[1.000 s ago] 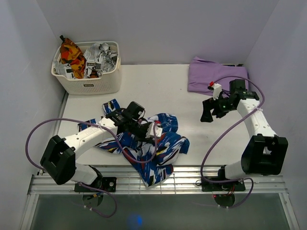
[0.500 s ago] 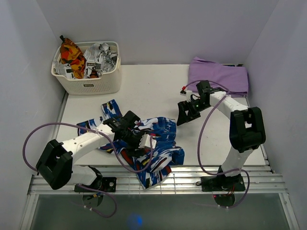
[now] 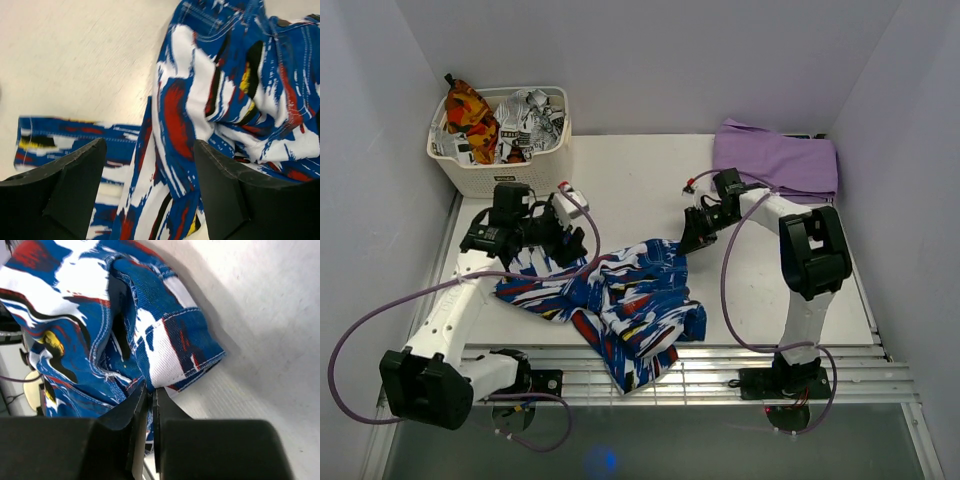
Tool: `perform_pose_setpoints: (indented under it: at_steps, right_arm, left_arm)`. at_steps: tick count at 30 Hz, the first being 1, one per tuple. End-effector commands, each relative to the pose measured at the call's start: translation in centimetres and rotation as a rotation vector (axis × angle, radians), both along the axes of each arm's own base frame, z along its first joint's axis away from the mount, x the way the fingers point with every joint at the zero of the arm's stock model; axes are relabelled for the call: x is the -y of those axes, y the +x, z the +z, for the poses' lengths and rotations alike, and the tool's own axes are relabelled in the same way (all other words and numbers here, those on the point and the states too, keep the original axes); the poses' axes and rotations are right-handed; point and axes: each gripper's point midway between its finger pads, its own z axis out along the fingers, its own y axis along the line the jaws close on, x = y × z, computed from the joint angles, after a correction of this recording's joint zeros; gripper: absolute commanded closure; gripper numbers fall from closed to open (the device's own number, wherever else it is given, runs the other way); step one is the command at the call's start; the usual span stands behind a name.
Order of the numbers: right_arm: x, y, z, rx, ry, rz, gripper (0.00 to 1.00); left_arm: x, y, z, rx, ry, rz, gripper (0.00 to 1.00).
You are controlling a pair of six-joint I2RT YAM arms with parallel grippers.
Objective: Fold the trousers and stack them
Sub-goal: Flatten the trousers out
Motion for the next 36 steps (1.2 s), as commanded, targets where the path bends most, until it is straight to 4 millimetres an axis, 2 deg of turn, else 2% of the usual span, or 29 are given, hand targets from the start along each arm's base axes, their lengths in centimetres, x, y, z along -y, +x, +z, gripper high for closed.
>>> perform_pose_setpoints:
  at_steps: [1,2,3,4,5,6,7,8,9,10,11,12,15,16,18,19,22,23,25,29,30,31,32,34,36]
  right_arm:
    - [0.4,3.0,5.4,0.174,0.079,-0.037,0.92]
    - [2.2,3.3,5.6,0.190,0.067,-0.079,0.92]
    - [3.5,3.4,8.0,0.262,0.070,-0.105,0.92]
    - [4.9,3.6,8.9,0.308,0.051,-0.132,0.92]
    - [7.6,4.4,9.7,0.346,0.026,-0.198,0.92]
    - [9.5,4.0,11.7,0.418,0.005,-0.218,0.92]
    - [11.2,4.2,12.6,0.459,-0.031,-0.243,0.92]
    - [14.5,4.7,13.3,0.491,-0.076,-0.312,0.92]
    - [16.1,4.6,15.2,0.558,-0.108,-0.332,0.92]
    - [17.7,4.0,15.3,0.585,-0.163,-0.327,0.92]
    - [19.8,3.9,15.6,0.608,-0.206,-0.362,0.92]
    - [20.8,3.2,16.2,0.644,-0.245,-0.367,0.92]
    - [24.1,1.8,14.7,0.685,-0.414,-0.350,0.92]
    - [25.2,1.1,12.9,0.652,-0.472,-0.349,0.92]
    - [26.8,0.2,11.8,0.650,-0.543,-0.337,0.92]
    - [28.0,-0.4,10.4,0.627,-0.598,-0.334,0.92]
    - [30.0,-1.7,8.6,0.576,-0.685,-0.337,0.92]
    - [30.4,-2.0,8.4,0.573,-0.700,-0.333,0.92]
    - [31.3,-2.5,7.9,0.559,-0.735,-0.335,0.92]
    - [32.1,-3.1,7.7,0.552,-0.747,-0.350,0.92]
    - [32.0,-3.1,7.9,0.560,-0.742,-0.351,0.92]
    - [31.8,-3.0,8.1,0.569,-0.732,-0.350,0.92]
    - [31.7,-2.9,8.3,0.573,-0.728,-0.353,0.92]
    - [31.3,-2.9,8.4,0.573,-0.705,-0.348,0.92]
    - [31.2,-2.8,8.4,0.564,-0.695,-0.344,0.92]
  left_arm:
    - [-2.4,0.4,0.8,-0.092,-0.089,0.127,0.18]
    - [-3.2,0.7,0.5,-0.111,-0.091,0.158,0.18]
    - [-4.7,1.2,0.0,-0.139,-0.096,0.210,0.18]
    - [-5.4,1.7,-0.9,-0.178,-0.094,0.236,0.18]
    - [-5.7,2.0,-1.5,-0.204,-0.089,0.257,0.18]
    - [-7.3,2.5,-1.8,-0.229,-0.090,0.312,0.18]
    - [-7.7,2.9,-2.9,-0.283,-0.093,0.315,0.18]
    - [-7.9,3.1,-3.4,-0.305,-0.092,0.314,0.18]
    - [-8.1,3.1,-3.9,-0.329,-0.085,0.311,0.18]
    - [-8.2,3.4,-4.0,-0.335,-0.080,0.307,0.18]
    - [-8.4,3.6,-5.1,-0.365,-0.065,0.306,0.18]
    - [-8.6,3.8,-5.5,-0.372,-0.053,0.308,0.18]
    - [-9.7,4.7,-7.4,-0.389,0.020,0.312,0.18]
    - [-10.1,5.2,-7.7,-0.379,0.042,0.312,0.18]
    - [-11.0,5.8,-9.1,-0.402,0.093,0.332,0.19]
    - [-11.3,6.4,-9.3,-0.394,0.108,0.342,0.19]
    - [-12.6,8.1,-10.0,-0.364,0.149,0.395,0.20]
    - [-12.9,9.2,-9.7,-0.337,0.147,0.422,0.20]
    - [-13.6,9.9,-10.4,-0.351,0.175,0.459,0.21]
    - [-13.6,7.1,-11.4,-0.465,0.235,0.310,0.28]
    - [-14.7,5.8,-11.6,-0.487,0.242,0.283,0.28]
    - [-15.0,5.4,-11.2,-0.481,0.216,0.265,0.28]
    - [-16.4,4.1,-11.0,-0.521,0.201,0.277,0.28]
    - [-17.8,3.1,-10.6,-0.493,0.214,0.198,0.28]
    - [-20.3,0.5,-10.7,-0.520,0.241,0.146,0.29]
